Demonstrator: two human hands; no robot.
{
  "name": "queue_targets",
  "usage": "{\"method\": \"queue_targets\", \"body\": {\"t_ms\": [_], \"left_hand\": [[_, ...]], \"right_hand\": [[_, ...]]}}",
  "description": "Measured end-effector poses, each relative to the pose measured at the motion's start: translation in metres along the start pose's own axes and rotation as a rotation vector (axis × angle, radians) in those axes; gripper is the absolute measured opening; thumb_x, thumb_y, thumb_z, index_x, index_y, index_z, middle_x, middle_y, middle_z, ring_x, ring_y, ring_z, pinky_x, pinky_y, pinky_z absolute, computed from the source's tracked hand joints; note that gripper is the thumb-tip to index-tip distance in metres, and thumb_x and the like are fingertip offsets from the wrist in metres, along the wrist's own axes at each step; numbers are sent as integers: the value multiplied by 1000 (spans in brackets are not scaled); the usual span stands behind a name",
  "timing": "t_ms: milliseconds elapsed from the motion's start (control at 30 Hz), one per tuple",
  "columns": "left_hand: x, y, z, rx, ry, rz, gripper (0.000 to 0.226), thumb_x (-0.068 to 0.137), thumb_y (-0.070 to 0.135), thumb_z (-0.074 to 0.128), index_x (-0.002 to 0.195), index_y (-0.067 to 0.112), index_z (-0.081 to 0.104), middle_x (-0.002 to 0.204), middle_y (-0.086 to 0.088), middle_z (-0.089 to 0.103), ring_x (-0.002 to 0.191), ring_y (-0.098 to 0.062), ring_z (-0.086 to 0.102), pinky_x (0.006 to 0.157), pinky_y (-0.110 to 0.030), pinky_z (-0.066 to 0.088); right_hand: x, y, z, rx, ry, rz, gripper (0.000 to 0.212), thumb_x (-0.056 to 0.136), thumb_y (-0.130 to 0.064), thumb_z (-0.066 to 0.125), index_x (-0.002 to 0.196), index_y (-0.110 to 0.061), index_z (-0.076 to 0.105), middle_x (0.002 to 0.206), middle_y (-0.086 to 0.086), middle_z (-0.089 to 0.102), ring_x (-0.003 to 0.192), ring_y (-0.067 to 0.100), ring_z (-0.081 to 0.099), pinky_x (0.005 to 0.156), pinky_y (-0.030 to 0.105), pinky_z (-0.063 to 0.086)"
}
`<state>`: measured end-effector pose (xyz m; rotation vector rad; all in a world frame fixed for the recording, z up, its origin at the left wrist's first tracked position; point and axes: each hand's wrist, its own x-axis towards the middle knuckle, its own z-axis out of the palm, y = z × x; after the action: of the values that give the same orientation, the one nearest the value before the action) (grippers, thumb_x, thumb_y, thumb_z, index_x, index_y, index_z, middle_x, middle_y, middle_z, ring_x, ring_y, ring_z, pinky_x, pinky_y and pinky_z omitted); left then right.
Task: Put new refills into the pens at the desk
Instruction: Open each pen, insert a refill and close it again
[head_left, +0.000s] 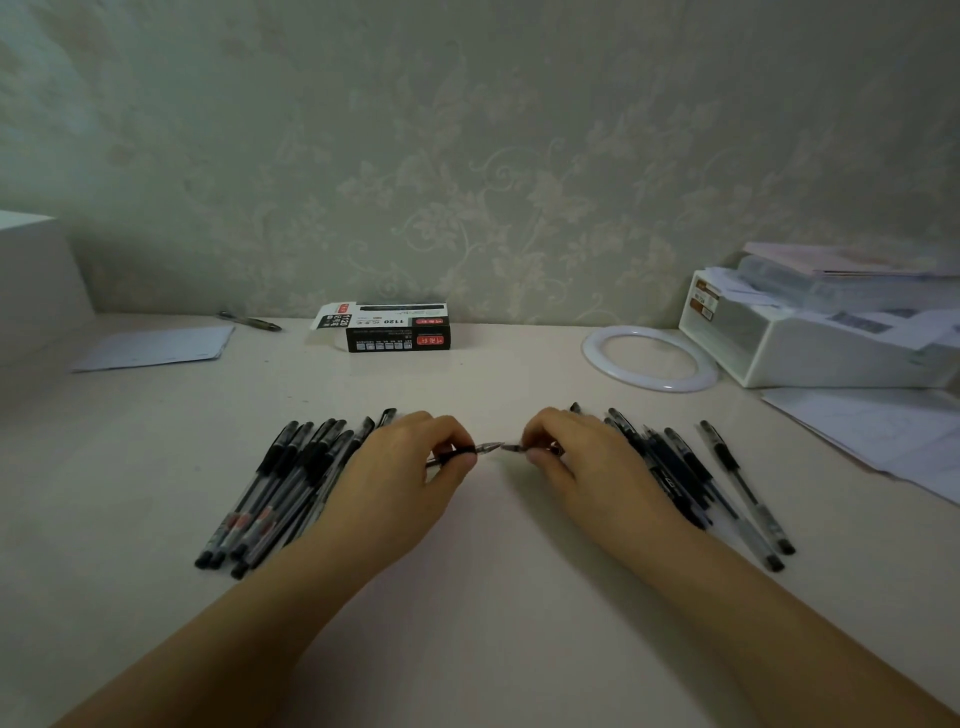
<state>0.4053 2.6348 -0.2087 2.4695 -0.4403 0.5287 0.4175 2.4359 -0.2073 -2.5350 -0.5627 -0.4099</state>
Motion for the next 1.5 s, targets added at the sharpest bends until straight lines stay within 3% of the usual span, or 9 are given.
{"method": "queue_targets", "body": {"t_ms": [233, 333, 600, 1300, 1500], "left_hand": [[0, 4, -1, -9, -36, 47, 5, 90, 32, 62, 92, 30, 66, 79, 16, 54, 80, 5, 50, 66, -9, 36], [0, 4, -1, -69, -13, 13, 9, 87, 34, 65, 95, 31, 61, 80, 15, 58, 78, 5, 52, 63, -8, 38], [1, 6, -5, -38, -40, 151, 6, 87, 29, 66, 86, 24, 65, 79, 13, 58, 76, -4, 52, 64, -11, 38], [2, 10, -5, -32, -7, 170, 4, 86, 24, 68, 83, 21, 67, 76, 12, 58, 71, -5, 50, 63, -15, 38], [3, 8, -6, -49, -1, 157, 4, 86, 24, 68, 83, 23, 67, 75, 14, 57, 73, -4, 51, 63, -9, 35]], "right_hand": [[1, -4, 2, 93, 6, -103, 9, 97, -19, 59, 102, -16, 65, 95, -4, 63, 91, 15, 55, 81, 34, 46], [1, -6, 4, 172, 17, -132, 10, 95, -16, 62, 102, -14, 68, 94, -2, 65, 87, 11, 59, 78, 27, 48], [1, -3, 3, 414, -5, -29, 6, 89, -17, 71, 92, -18, 76, 84, -10, 71, 77, 5, 64, 73, 18, 50], [3, -2, 2, 457, -8, -34, 8, 88, -16, 72, 90, -21, 77, 81, -18, 70, 73, 3, 64, 71, 13, 48], [3, -3, 4, 457, 0, -24, 8, 88, -17, 71, 92, -22, 77, 84, -17, 71, 77, 4, 65, 73, 15, 50]]}}
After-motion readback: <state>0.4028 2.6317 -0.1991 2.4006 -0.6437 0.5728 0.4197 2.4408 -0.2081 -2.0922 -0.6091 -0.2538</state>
